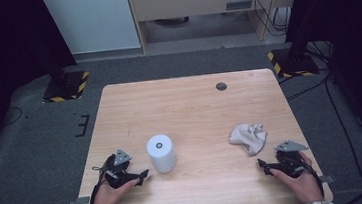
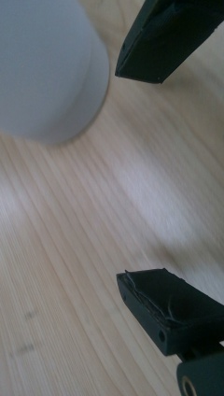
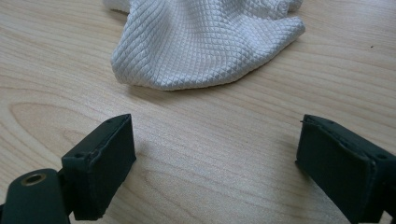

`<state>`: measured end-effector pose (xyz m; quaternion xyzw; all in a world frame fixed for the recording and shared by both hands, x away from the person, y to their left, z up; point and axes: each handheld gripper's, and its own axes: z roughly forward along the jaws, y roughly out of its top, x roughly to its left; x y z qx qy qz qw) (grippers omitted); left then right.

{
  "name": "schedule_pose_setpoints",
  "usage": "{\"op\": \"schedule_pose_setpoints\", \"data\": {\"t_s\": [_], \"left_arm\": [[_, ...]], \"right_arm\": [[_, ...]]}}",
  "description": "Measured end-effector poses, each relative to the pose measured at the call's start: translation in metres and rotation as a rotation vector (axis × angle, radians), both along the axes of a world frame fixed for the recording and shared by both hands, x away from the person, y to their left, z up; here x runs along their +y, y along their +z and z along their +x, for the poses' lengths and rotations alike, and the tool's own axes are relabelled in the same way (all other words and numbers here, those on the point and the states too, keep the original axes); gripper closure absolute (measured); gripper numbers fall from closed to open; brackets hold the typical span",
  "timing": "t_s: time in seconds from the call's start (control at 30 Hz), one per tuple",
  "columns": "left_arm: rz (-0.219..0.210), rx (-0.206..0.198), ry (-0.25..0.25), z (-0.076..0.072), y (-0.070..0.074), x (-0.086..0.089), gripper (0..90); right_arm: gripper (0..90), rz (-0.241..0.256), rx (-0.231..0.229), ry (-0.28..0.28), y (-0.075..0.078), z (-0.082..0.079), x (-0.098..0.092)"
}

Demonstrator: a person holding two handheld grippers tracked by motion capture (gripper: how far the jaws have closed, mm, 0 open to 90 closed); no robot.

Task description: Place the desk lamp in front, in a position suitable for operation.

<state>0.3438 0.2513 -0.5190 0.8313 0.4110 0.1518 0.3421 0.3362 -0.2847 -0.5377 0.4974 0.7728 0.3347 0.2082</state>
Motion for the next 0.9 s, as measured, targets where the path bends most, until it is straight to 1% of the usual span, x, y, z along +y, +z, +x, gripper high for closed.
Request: {"op": "schedule_pose_setpoints", "data": {"t_s": [0.03,0.07,0.17,0.2,0.23,0.27,0.3,0.33,0.37,0.4,0.47,0.5,0.63,0.67,0.77,0.83,0.87,0.9], "left_arm": [[0.0,0.0,0.0,0.0,0.0,0.0,2.6],[-0.007,-0.001,-0.036,-0.003,0.003,-0.008,2.5],[-0.024,-0.009,-0.059,-0.005,0.007,-0.014,2.4],[-0.019,-0.022,-0.076,-0.007,0.01,-0.019,2.4],[-0.019,-0.022,-0.076,-0.007,0.01,-0.019,2.5],[-0.022,-0.035,-0.084,-0.008,0.014,-0.022,2.3],[-0.022,-0.035,-0.084,-0.008,0.014,-0.022,2.3],[-0.032,-0.045,-0.095,-0.01,0.017,-0.026,2.3],[-0.032,-0.045,-0.095,-0.01,0.017,-0.026,2.3],[-0.036,-0.051,-0.108,-0.012,0.02,-0.03,2.3],[-0.037,-0.056,-0.115,-0.012,0.022,-0.032,2.2],[-0.038,-0.066,-0.12,-0.011,0.025,-0.034,2.2],[-0.051,-0.081,-0.114,-0.009,0.03,-0.036,2.2],[-0.065,-0.083,-0.107,-0.007,0.032,-0.037,2.2],[-0.086,-0.093,-0.119,-0.005,0.038,-0.04,2.1],[-0.087,-0.098,-0.119,-0.004,0.04,-0.042,2.1],[-0.088,-0.103,-0.127,-0.002,0.044,-0.044,2.1],[-0.088,-0.103,-0.127,-0.002,0.044,-0.044,2.1]], "right_arm": [[11.8,0.0,0.0,0.001,0.0,0.0,0.0],[11.8,-0.001,0.001,0.004,0.0,0.0,0.0],[11.8,0.0,0.002,0.004,0.0,0.0,0.0],[11.8,0.0,0.002,0.005,0.0,0.0,0.0],[11.8,0.0,0.002,0.005,0.0,0.0,0.0],[11.8,0.0,-0.003,0.006,0.0,0.0,0.0],[11.8,0.0,-0.003,0.006,0.0,0.0,0.0],[11.7,-0.002,-0.005,0.01,0.0,0.0,0.0],[11.7,-0.002,-0.005,0.01,0.0,0.0,0.0],[11.7,-0.003,-0.006,0.011,0.0,0.0,0.001],[11.7,-0.003,-0.007,0.012,0.0,0.0,0.001],[11.7,-0.005,-0.006,0.014,0.0,0.0,0.001],[11.6,-0.001,0.0,0.013,0.0,-0.001,0.001],[11.7,-0.002,-0.001,0.014,0.0,0.0,0.001],[11.7,-0.004,-0.001,0.018,0.0,-0.001,0.002],[11.7,-0.001,0.0,0.016,0.0,-0.001,0.002],[11.6,-0.003,-0.002,0.018,0.0,-0.001,0.002],[11.6,-0.003,-0.002,0.018,0.0,-0.001,0.002]]}}
